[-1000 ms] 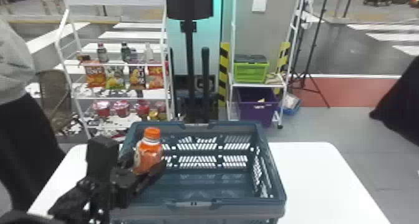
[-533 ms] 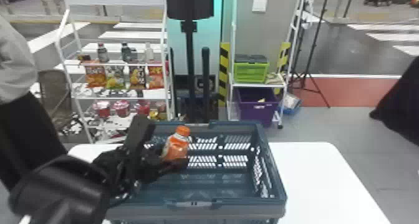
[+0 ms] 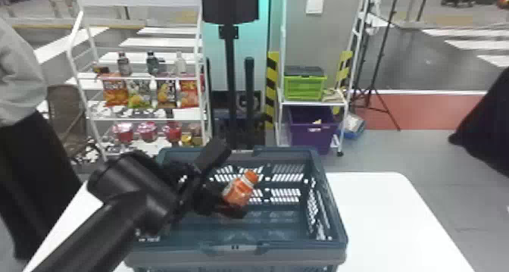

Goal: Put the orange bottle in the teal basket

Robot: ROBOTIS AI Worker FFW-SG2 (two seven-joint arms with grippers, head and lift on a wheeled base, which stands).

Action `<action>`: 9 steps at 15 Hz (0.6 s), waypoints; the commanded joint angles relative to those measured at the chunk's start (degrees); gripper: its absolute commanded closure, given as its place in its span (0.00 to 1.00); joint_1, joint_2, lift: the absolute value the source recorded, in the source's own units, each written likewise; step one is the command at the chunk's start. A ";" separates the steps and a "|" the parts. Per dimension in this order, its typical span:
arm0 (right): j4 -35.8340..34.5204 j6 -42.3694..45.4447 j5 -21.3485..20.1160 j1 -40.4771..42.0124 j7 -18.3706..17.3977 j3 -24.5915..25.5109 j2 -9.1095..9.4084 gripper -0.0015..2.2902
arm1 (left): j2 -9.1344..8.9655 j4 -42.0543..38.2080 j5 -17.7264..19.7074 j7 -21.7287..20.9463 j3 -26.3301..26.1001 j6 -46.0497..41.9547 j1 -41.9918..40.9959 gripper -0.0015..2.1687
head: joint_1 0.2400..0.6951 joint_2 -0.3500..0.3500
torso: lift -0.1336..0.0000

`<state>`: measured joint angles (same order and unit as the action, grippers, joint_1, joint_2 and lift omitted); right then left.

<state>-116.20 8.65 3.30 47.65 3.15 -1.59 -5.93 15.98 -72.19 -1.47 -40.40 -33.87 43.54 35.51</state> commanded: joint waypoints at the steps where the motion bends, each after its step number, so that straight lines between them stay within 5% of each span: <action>1: 0.19 0.00 -0.13 -0.01 0.01 0.01 0.04 0.06 | -3.24 7.33 -5.13 -2.05 -2.16 -0.16 2.90 0.29 | 0.57 0.50 | 1.00; 5: 0.36 0.00 -0.57 -0.01 0.01 -0.08 0.30 0.06 | -10.71 17.00 -21.74 -7.68 0.56 -5.61 3.86 0.29 | 0.57 0.50 | 1.00; 9: 0.45 0.00 -0.57 0.16 -0.08 -0.08 0.39 0.06 | -12.99 20.69 -25.78 -8.47 2.67 -10.36 3.51 0.28 | 0.57 0.50 | 1.00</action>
<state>-115.81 8.65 2.72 47.76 3.14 -1.67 -5.56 3.49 -52.60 -26.10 -48.76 -31.30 33.84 39.00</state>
